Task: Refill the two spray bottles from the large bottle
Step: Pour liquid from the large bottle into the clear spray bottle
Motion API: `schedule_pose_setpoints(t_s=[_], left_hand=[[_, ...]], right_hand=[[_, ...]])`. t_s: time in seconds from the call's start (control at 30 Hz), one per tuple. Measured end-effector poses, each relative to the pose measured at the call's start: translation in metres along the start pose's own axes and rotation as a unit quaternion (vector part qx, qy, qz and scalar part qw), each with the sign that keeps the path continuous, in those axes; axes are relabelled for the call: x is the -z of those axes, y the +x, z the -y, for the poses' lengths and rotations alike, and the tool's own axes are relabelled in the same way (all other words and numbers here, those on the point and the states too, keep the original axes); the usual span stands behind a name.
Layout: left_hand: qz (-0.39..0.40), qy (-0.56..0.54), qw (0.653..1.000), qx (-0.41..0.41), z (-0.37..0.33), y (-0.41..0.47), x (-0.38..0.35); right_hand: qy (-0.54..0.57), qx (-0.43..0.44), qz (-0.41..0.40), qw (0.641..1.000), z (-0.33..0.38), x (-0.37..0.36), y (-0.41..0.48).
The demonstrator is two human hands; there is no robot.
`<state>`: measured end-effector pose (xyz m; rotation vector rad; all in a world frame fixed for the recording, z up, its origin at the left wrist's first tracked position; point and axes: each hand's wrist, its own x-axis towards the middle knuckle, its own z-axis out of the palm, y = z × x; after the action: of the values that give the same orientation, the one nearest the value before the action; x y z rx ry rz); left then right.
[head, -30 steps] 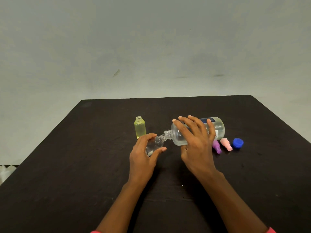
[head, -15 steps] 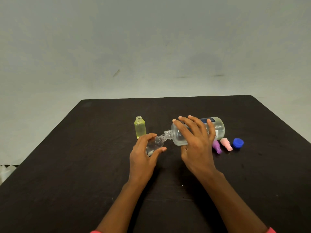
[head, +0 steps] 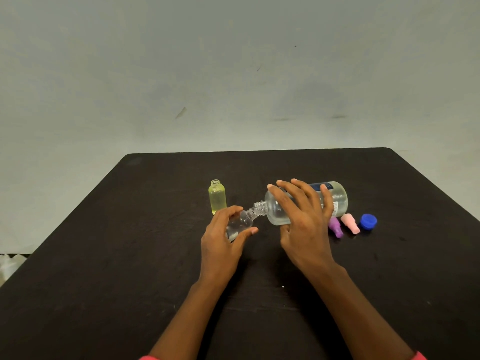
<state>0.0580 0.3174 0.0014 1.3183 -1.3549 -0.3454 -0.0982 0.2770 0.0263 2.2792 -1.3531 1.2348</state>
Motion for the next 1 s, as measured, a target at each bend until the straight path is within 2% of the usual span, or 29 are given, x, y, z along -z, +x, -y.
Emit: schedule_pose_setpoints(t_s=[1.0], left_hand=[[0.000,0.010,1.000,-0.010,0.0021,0.0010,0.0000]], right_hand=[[-0.003,-0.001,0.005,1.000,0.0002,0.0009,0.0003]])
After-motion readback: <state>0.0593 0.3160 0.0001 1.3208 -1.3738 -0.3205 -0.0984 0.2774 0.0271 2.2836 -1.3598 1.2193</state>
